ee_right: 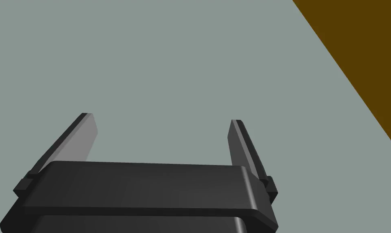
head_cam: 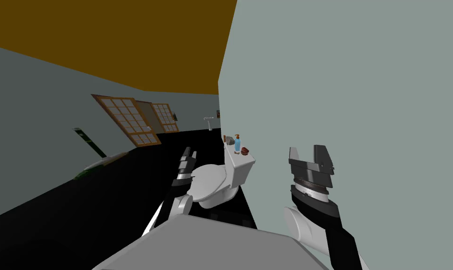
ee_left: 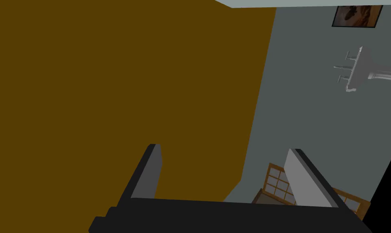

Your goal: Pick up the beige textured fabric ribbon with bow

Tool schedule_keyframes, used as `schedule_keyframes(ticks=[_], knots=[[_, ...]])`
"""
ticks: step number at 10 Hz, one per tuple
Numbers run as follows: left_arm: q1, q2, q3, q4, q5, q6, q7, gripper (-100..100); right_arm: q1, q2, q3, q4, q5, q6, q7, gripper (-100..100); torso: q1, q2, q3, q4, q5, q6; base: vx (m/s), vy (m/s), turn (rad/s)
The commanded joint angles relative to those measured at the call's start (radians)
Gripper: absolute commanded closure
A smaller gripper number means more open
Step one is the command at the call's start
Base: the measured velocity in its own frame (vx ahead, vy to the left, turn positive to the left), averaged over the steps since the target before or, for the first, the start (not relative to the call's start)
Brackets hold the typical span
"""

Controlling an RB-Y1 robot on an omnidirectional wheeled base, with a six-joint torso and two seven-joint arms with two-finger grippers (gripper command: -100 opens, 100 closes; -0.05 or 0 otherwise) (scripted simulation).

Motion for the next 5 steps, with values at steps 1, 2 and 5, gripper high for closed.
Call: schedule_keyframes(ticks=[1,2,5], knots=[[0.009,0.049,0.008,-0.007,0.006,0.023,0.012,-100,0.0,0.0,0.0,0.0,0.0,0.0,0.0,0,0.0,0.0,0.0,0.0,0.0,0.0,-0.015,0.016,-0.127],[0.015,0.074,0.013,-0.012,0.011,0.038,0.019,-100,0.0,0.0,0.0,0.0,0.0,0.0,0.0,0,0.001,0.001,0.0,0.0,0.0,0.0,-0.033,0.033,-0.176],[0.041,0.161,0.032,-0.026,0.034,0.101,0.05,-100,0.0,0.0,0.0,0.0,0.0,0.0,0.0,0,0.003,0.003,0.002,0.001,0.001,0.0,-0.048,0.041,-0.166]])
